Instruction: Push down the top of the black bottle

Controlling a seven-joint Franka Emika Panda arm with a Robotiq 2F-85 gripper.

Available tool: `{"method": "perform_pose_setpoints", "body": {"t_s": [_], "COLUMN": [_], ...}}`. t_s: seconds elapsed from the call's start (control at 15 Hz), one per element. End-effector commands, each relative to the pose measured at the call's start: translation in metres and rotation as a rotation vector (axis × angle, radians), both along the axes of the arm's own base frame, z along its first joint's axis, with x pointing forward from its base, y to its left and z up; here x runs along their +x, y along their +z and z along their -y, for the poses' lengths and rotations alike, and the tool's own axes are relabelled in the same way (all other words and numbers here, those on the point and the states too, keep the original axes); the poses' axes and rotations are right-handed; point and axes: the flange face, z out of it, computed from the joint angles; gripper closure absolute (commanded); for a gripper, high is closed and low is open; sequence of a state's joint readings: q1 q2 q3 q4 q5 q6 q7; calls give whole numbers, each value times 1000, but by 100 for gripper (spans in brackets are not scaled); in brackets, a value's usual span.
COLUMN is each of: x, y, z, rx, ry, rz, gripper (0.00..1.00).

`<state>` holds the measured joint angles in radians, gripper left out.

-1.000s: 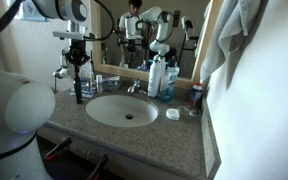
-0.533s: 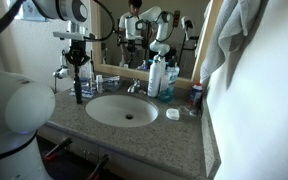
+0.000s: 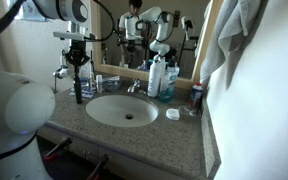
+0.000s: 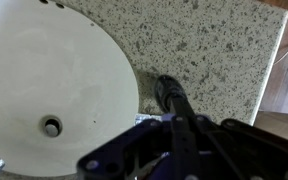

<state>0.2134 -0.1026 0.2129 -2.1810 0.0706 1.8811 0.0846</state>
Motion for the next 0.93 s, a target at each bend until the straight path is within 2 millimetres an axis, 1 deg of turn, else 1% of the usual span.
{"method": "perform_pose_setpoints", "body": {"t_s": [0.0,0.53,0.87], "x": [0,0,2], "y": [-32,-49,-41], "z": [3,5,8], "rx": [-2,37,39], "ry": [-9,-30,-52], "rz": [-70,-111,-101], "gripper": [100,100,100]}}
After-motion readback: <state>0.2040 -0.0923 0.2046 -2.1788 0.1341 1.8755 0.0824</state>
